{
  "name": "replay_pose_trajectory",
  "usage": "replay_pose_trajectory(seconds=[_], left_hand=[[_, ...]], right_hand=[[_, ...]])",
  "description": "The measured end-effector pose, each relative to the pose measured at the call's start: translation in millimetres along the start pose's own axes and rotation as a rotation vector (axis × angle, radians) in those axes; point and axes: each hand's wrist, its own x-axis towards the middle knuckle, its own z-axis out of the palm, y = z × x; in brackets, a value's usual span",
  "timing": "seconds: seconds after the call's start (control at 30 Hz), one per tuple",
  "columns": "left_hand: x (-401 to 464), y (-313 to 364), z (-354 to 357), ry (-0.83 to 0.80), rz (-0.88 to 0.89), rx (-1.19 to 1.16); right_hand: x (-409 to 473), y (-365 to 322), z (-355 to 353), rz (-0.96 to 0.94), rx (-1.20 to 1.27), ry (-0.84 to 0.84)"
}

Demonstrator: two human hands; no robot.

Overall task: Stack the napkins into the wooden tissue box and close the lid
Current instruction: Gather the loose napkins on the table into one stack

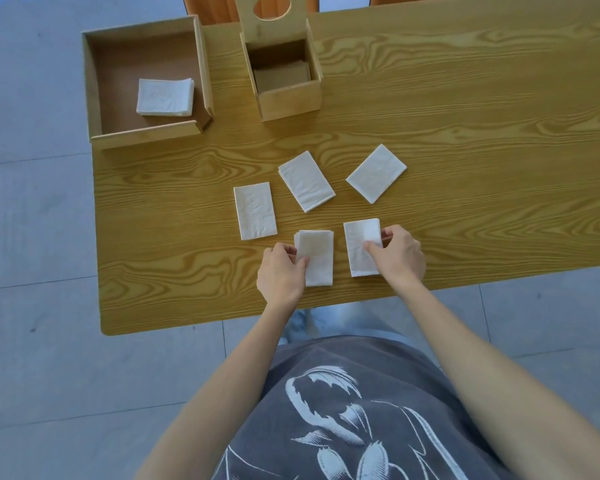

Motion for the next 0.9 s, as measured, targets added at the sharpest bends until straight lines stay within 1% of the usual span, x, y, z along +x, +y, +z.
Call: replay_pose_trajectory(seconds=[0.1, 0.23, 0.33, 0.5, 0.6, 0.67, 0.77, 0.9], left_hand=[[2, -4, 0, 0.010, -0.010, -0.187], [9, -10, 0, -0.059, -0.064, -0.434], [13, -13, 0, -0.083, -0.078, -0.500], [19, -16, 3, -0.106, -0.112, -0.593], [20, -17, 5, -0.134, -0.127, -0.630], [21, -19, 6, -0.140, -0.134, -0.649], [22, -18, 5, -0.151, -0.156, -0.686], [22, -16, 3, -0.165, -0.172, -0.714]], right_hand=[[4, 4, -3, -0.027, 0.114, -0.027], [9, 7, -9, -0.061, 0.242, -0.058], [13, 8, -13, -0.041, 0.371, -0.073], [13, 3, -20, -0.014, 0.691, -0.124], [8, -6, -22, -0.049, 0.825, -0.215], [4, -13, -17, -0.059, 0.852, -0.312], [1, -19, 0, -0.079, 0.788, -0.414], [0, -23, 19, -0.088, 0.695, -0.449]])
